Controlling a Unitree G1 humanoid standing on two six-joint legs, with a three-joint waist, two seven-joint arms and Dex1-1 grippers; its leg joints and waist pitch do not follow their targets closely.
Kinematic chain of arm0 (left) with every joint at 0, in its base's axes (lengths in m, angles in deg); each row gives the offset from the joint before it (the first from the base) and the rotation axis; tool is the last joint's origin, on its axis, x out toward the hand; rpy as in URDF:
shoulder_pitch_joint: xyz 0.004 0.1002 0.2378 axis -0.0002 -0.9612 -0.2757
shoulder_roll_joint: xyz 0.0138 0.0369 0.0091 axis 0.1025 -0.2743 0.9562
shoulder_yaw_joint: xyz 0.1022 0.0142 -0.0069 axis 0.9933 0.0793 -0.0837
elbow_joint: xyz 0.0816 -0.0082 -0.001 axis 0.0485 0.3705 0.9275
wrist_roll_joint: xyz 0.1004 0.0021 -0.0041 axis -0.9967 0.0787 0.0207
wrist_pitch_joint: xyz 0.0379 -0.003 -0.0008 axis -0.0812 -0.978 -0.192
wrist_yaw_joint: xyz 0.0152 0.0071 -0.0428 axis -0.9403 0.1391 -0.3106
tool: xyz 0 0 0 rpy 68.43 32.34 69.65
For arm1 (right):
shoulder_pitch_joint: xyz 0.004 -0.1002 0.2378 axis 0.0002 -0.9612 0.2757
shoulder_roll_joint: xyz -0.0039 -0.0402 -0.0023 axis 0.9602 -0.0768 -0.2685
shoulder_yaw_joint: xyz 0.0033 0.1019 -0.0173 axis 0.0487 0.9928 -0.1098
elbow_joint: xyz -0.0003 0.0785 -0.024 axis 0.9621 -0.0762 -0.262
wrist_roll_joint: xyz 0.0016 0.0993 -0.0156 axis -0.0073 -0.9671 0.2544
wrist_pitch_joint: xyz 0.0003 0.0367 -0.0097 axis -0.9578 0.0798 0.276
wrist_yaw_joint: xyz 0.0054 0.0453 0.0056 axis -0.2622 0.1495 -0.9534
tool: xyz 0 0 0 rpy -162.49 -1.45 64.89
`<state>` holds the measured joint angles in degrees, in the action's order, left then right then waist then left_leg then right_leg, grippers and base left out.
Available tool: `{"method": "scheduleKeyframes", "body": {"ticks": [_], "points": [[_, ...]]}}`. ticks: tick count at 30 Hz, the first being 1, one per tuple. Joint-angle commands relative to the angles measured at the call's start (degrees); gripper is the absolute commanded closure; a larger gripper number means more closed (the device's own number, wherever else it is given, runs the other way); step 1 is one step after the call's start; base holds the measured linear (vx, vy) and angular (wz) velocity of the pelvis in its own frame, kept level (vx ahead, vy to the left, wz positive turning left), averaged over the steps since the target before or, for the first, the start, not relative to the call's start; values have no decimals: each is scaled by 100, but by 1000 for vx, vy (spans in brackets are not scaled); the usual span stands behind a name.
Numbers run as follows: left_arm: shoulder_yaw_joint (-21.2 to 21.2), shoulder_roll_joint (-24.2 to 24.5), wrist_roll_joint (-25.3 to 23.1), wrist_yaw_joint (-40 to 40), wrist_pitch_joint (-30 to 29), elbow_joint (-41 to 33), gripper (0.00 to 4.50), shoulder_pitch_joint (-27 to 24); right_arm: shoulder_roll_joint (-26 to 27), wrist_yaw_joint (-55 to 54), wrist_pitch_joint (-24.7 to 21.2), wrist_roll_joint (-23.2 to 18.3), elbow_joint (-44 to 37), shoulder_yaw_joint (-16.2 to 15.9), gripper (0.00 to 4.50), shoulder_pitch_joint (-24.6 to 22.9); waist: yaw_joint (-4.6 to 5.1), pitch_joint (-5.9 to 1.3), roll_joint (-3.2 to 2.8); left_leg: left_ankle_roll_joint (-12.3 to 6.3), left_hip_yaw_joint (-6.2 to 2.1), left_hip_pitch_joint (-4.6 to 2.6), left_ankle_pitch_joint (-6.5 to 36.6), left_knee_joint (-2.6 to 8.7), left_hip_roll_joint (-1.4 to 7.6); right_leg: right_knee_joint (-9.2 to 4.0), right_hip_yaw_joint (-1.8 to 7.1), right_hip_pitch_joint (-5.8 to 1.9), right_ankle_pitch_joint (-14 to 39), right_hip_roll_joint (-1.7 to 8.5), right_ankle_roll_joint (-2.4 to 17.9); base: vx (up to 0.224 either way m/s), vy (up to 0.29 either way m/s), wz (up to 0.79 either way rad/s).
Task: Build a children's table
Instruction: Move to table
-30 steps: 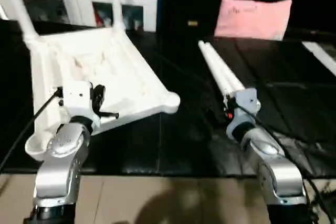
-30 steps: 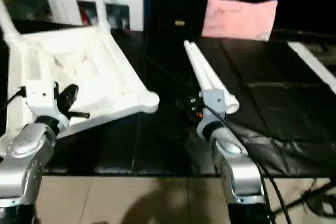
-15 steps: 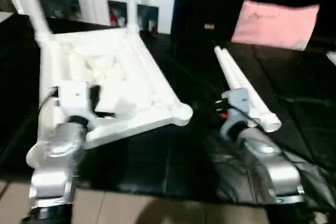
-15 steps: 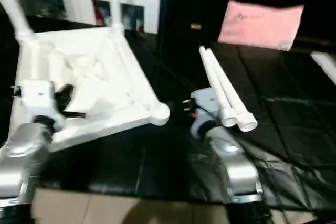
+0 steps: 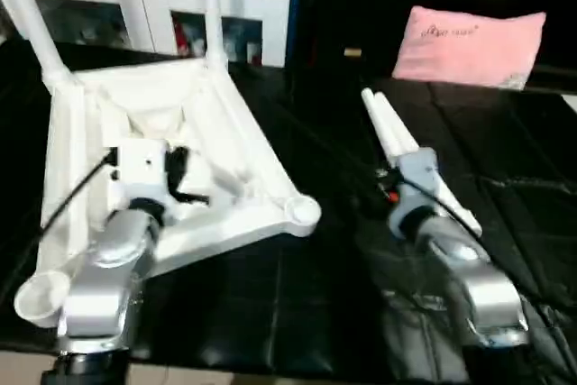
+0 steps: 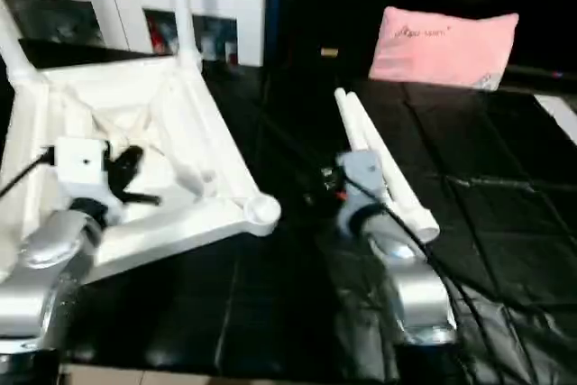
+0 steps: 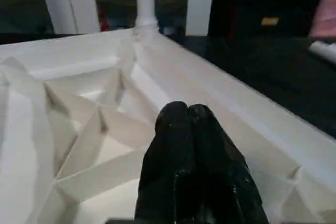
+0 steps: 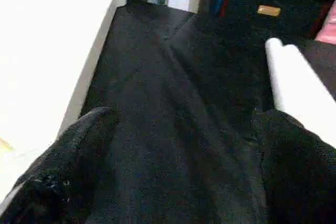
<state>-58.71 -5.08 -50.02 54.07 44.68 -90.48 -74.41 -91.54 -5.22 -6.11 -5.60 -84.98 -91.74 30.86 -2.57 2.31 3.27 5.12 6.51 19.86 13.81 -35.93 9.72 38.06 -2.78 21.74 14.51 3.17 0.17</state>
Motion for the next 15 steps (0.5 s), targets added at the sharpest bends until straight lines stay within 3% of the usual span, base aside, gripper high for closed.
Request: {"method": "scheduleKeyframes", "body": {"ticks": [1, 2, 3, 5, 6, 7, 8, 9, 11, 12, 14, 15], "points": [[143, 237, -87, 324, -111, 91, 448, 187, -51, -242, -300, 49, 495, 186, 0, 376, -2, -348, -139, -200, 28, 35, -1425, 355, 148, -311, 269, -393, -2292, 299, 1241, 0, 0, 0], [157, 269, -93, 362, -119, 113, 448, 203, -52, -278, -346, 38, 572, 214, 0, 434, 11, -318, -146, -109, 31, 35, -1066, 397, 154, -344, 261, -384, -1865, 302, 1262, -62, 7, -4], [144, 299, 62, 552, -217, 157, 448, 228, -162, -332, -222, 201, 781, 157, 0, 567, 7, -273, -176, 86, 37, 14, -329, 452, 199, -410, 265, -370, -1062, 337, 1248, -76, 10, -2], [195, 389, 86, 707, -246, 184, 448, 254, -222, -298, -164, 229, 925, 152, 0, 679, 10, -237, -180, 239, 56, -36, 460, 502, 231, -485, 264, -322, -115, 361, 1222, -76, 10, 0], [332, 592, 125, 995, -268, 212, 417, 289, -277, -253, -45, 215, 1240, 215, 0, 934, 12, -224, -204, 277, 59, -29, 750, 524, 235, -515, 267, -310, 294, 370, 1171, -77, 8, -1], [353, 621, 130, 1038, -269, 213, 409, 292, -279, -256, -28, 210, 1293, 232, 0, 976, 15, -218, -184, 273, 64, -28, 873, 534, 229, -538, 270, -296, 484, 374, 1131, -77, 8, -1], [423, 739, 177, 1224, -281, 223, 409, 310, -262, -258, 85, 162, 1568, 334, 0, 1198, 17, -216, -224, 280, 65, -19, 1015, 537, 223, -549, 283, -271, 733, 388, 1084, -74, 6, -2], [444, 793, 189, 1295, -273, 235, 403, 325, -246, -230, 149, 103, 1748, 405, 0, 1349, 39, -214, -222, 281, 76, -10, 1116, 539, 222, -577, 288, -250, 867, 385, 1065, -64, 6, -2], [476, 852, 210, 1404, -253, 240, 373, 338, -261, -216, 261, 84, 1957, 451, 0, 1517, 48, -214, -229, 255, 86, 13, 1095, 534, 213, -579, 293, -237, 876, 385, 1075, -32, 3, -1], [580, 1039, 254, 1730, -244, 244, 364, 364, -431, -346, 672, 284, 2772, 428, 0, 2056, 40, -226, -272, 256, 86, 9, 1029, 522, 215, -564, 295, -213, 805, 398, 1111, 0, 0, 0], [610, 1093, 272, 1838, -252, 224, 361, 360, -457, -378, 741, 275, 3029, 471, 0, 2217, 50, -238, -247, 245, 107, 38, 933, 512, 196, -563, 288, -236, 689, 375, 1147, 0, 0, 0], [693, 1272, 343, 2155, -335, 119, 336, 331, -565, -388, 971, 272, 3878, 546, 0, 2738, 59, -235, -254, 230, 117, 17, 953, 505, 197, -554, 282, -200, 651, 375, 1208, 0, 0, 0]]}}
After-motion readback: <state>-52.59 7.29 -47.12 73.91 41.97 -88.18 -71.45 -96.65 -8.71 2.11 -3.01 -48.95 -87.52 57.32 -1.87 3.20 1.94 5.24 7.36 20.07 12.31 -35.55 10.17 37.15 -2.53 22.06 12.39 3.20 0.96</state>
